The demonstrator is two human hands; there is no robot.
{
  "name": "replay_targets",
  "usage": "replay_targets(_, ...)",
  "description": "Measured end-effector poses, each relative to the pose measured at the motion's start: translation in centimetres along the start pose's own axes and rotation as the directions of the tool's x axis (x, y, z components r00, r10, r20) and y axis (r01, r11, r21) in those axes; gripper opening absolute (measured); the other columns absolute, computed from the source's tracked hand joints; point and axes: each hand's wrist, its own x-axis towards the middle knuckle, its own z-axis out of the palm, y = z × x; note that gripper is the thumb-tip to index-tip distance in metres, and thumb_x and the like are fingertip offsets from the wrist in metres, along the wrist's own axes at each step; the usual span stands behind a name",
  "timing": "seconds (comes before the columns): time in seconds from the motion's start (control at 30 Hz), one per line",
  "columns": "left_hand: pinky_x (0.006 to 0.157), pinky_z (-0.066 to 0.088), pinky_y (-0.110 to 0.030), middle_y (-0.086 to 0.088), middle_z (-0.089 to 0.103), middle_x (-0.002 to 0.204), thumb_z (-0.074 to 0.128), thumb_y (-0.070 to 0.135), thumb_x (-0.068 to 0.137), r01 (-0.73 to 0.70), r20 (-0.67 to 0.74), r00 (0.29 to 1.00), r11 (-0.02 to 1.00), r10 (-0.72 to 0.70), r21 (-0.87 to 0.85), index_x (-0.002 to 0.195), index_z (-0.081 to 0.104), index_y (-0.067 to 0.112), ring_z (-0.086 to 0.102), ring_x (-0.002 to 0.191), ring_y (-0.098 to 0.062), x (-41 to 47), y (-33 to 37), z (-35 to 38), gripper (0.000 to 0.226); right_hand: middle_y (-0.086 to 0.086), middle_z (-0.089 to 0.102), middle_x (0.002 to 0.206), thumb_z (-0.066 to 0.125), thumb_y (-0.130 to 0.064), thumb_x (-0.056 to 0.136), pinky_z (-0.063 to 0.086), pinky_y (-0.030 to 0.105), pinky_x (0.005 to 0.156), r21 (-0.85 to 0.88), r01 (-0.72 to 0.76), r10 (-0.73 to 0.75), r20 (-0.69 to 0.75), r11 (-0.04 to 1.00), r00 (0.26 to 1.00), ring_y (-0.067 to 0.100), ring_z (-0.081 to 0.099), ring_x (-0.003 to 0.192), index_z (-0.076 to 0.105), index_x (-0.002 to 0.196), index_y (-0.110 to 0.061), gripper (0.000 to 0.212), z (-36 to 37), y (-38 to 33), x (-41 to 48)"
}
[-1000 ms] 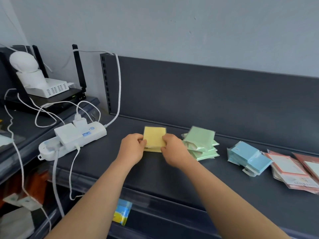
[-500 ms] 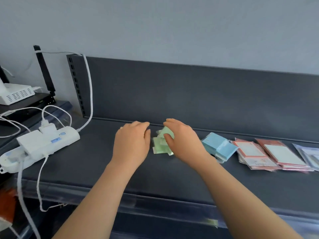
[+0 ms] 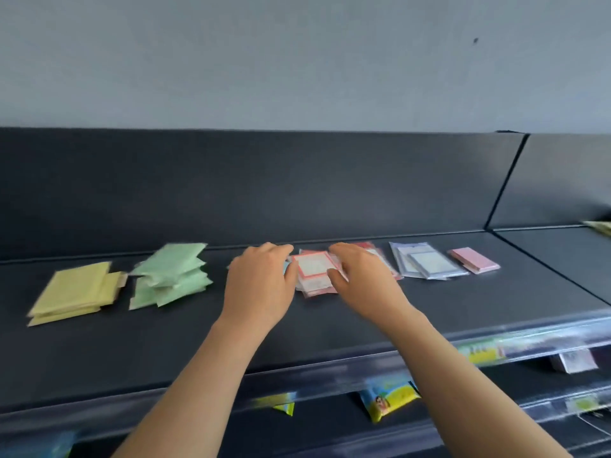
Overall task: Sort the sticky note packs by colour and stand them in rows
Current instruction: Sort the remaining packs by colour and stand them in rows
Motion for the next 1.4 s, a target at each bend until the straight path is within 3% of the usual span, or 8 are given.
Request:
replay_targets(0.33, 0.077, 0.042, -0.035, -0.001, 0.067, 0.099, 0.049, 0.029, 0.096, -0.087, 0.080, 0.992, 0.993, 0.093, -0.077, 0.104, 0.068, 0.016, 0.058, 0.094, -0.028, 0.7, 18.5, 9.6, 0.024, 0.006, 0.061, 0.127, 0.052, -0.019, 0.095, 0.045, 0.036, 0.090, -0.069, -0.224, 0.225, 0.001, 0.972, 0.974, 0.027, 0.055, 0.112, 0.058, 0.123, -0.006, 0.032, -9.0, 18.1, -7.1)
replay_targets(0.53, 0.084, 0.047, -0.036, -0.002, 0.069, 0.109, 0.050, 0.028, 0.096, -0.117, 0.135, 0.981, 0.978, 0.141, -0.170, 0.112, 0.068, 0.017, 0.061, 0.100, -0.025, 1.5, 27.1, 14.9, 0.027, 0.004, 0.054, 0.137, 0.050, -0.020, 0.097, 0.039, 0.031, 0.099, -0.090, -0.304, 0.306, 0.004, 0.948, 0.952, 0.025, 0.049, 0.124, 0.052, 0.134, -0.011, 0.038, -12.8, 27.0, -10.1)
replay_targets(0.67, 0.078, 0.043, -0.033, -0.001, 0.068, 0.103, 0.048, 0.031, 0.097, -0.157, 0.187, 0.964, 0.972, 0.189, -0.172, 0.109, 0.067, 0.019, 0.059, 0.094, -0.026, 2.6, 31.9, 18.2, 0.025, 0.000, 0.043, 0.148, 0.049, -0.025, 0.099, 0.032, 0.027, 0.107, -0.085, -0.370, 0.372, -0.003, 0.925, 0.928, 0.019, 0.041, 0.134, 0.042, 0.144, -0.014, 0.047, -14.5, 32.5, -10.9)
replay_targets(1.07, 0.081, 0.043, -0.034, 0.002, 0.064, 0.100, 0.045, 0.034, 0.098, -0.233, 0.257, 0.924, 0.949, 0.285, -0.215, 0.112, 0.063, 0.016, 0.058, 0.096, -0.023, 10.8, 44.7, 30.0, 0.030, 0.000, 0.046, 0.147, 0.050, -0.025, 0.097, 0.030, 0.027, 0.108, -0.150, -0.491, 0.484, -0.082, 0.858, 0.871, 0.018, 0.042, 0.134, 0.045, 0.142, -0.015, 0.046, -20.1, 49.6, -8.3)
replay_targets(1.23, 0.089, 0.043, -0.034, 0.004, 0.063, 0.114, 0.044, 0.036, 0.100, -0.253, 0.310, 0.896, 0.940, 0.318, -0.231, 0.130, 0.056, 0.022, 0.057, 0.106, -0.021, 14.1, 49.3, 33.7, 0.036, 0.000, 0.047, 0.146, 0.049, -0.026, 0.097, 0.031, 0.028, 0.107, -0.143, -0.546, 0.540, -0.084, 0.825, 0.838, 0.019, 0.042, 0.134, 0.047, 0.141, -0.016, 0.045, -22.3, 55.7, -6.8)
replay_targets(1.4, 0.089, 0.044, -0.035, 0.003, 0.062, 0.110, 0.043, 0.036, 0.099, -0.252, 0.363, 0.878, 0.946, 0.312, -0.205, 0.122, 0.060, 0.019, 0.057, 0.104, -0.021, 15.8, 53.1, 37.1, 0.033, 0.001, 0.049, 0.144, 0.049, -0.027, 0.097, 0.032, 0.030, 0.106, -0.115, -0.570, 0.564, -0.084, 0.814, 0.822, 0.020, 0.043, 0.132, 0.049, 0.139, -0.015, 0.044, -23.5, 61.1, -6.3)
